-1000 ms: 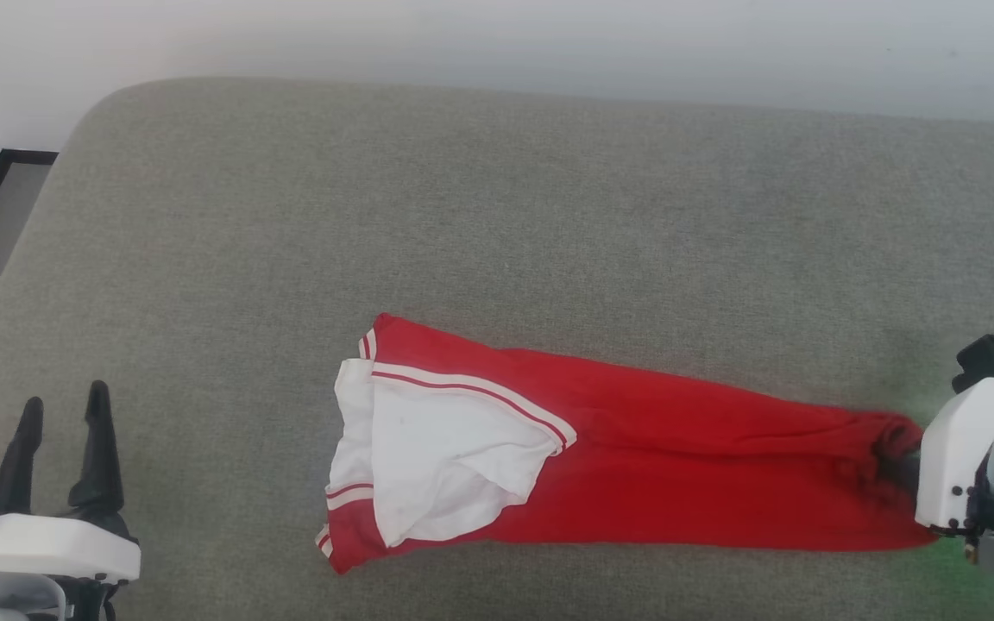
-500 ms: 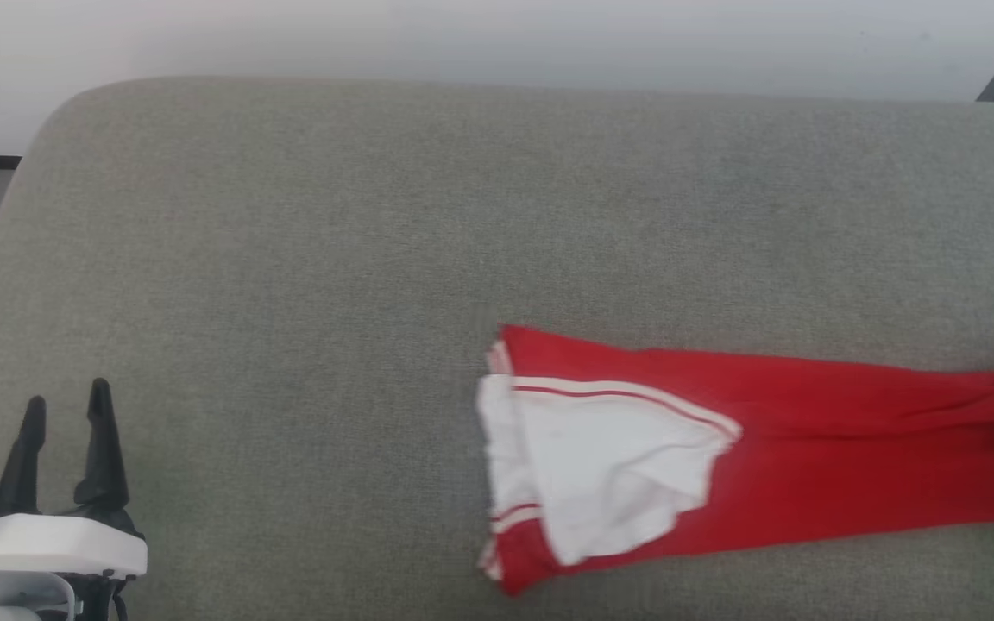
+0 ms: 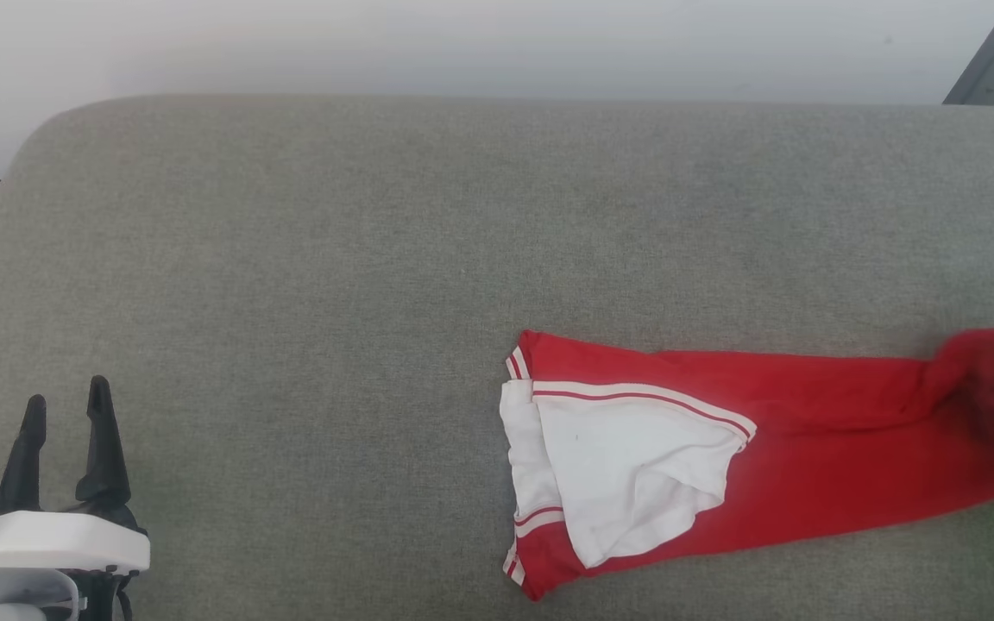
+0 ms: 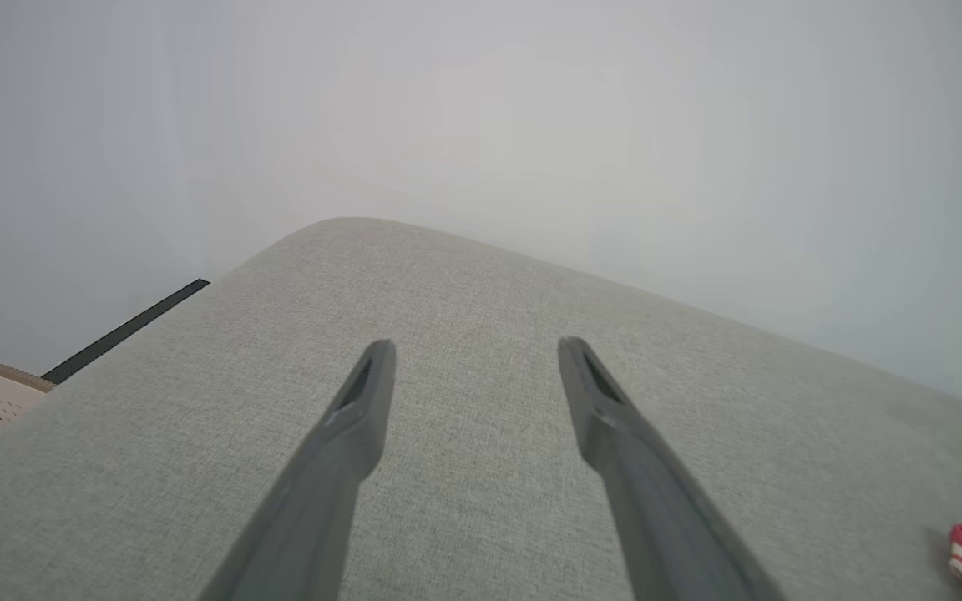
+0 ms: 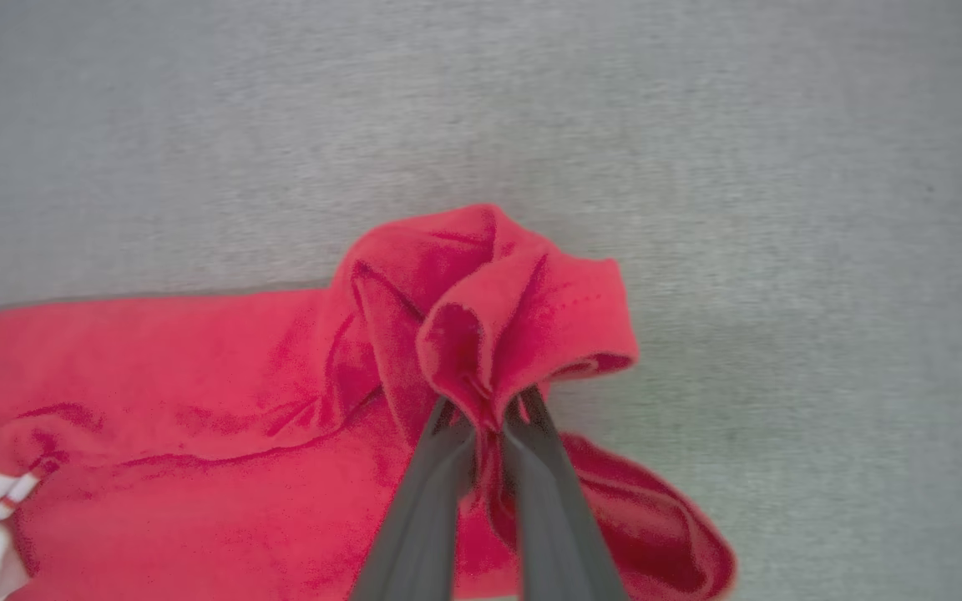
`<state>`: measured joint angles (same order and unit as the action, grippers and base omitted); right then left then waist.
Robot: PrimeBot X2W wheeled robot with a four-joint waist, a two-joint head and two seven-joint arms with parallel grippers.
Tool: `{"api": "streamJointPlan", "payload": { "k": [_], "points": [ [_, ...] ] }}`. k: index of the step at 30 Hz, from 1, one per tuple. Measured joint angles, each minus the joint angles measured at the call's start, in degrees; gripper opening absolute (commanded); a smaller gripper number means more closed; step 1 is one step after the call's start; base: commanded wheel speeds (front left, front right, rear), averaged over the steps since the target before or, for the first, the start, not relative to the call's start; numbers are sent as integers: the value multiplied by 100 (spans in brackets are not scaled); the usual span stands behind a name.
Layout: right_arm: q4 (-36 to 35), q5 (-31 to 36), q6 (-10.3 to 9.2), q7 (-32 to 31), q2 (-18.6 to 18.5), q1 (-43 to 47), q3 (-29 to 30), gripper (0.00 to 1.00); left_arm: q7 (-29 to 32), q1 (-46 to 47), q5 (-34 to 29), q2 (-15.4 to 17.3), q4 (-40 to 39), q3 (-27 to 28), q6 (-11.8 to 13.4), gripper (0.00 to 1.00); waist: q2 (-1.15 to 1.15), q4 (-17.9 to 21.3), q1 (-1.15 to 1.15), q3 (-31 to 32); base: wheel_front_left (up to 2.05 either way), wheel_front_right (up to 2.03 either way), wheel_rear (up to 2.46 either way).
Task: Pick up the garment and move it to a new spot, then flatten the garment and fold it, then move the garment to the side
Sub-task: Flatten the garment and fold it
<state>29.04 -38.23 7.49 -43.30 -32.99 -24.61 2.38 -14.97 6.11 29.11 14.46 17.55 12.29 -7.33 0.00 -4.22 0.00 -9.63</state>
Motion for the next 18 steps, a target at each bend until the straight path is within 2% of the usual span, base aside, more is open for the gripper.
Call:
{"api": "streamJointPlan", "payload": {
  "k": [7, 10, 13, 18],
  "points": [
    [-1548, -500, 0, -501, 455, 332, -584, 0, 0, -19, 34, 5, -30, -58, 0, 100, 0, -39, 0, 96, 0, 0, 0],
    [-2050, -520, 0, -645, 656, 454, -904, 0, 0, -19, 62, 9, -36, -93, 0, 100, 0, -103, 0, 118, 0, 0, 0],
    [-2335, -513, 0, -691, 843, 465, -1240, 0, 0, -9, 82, 4, -35, -164, 0, 100, 0, -186, 0, 134, 0, 0, 0],
    [-2390, -516, -1, -706, 1216, 385, -1842, 0, 0, 41, 146, 5, -13, -304, 0, 100, 0, -361, 0, 144, 0, 0, 0]
  ]
}}
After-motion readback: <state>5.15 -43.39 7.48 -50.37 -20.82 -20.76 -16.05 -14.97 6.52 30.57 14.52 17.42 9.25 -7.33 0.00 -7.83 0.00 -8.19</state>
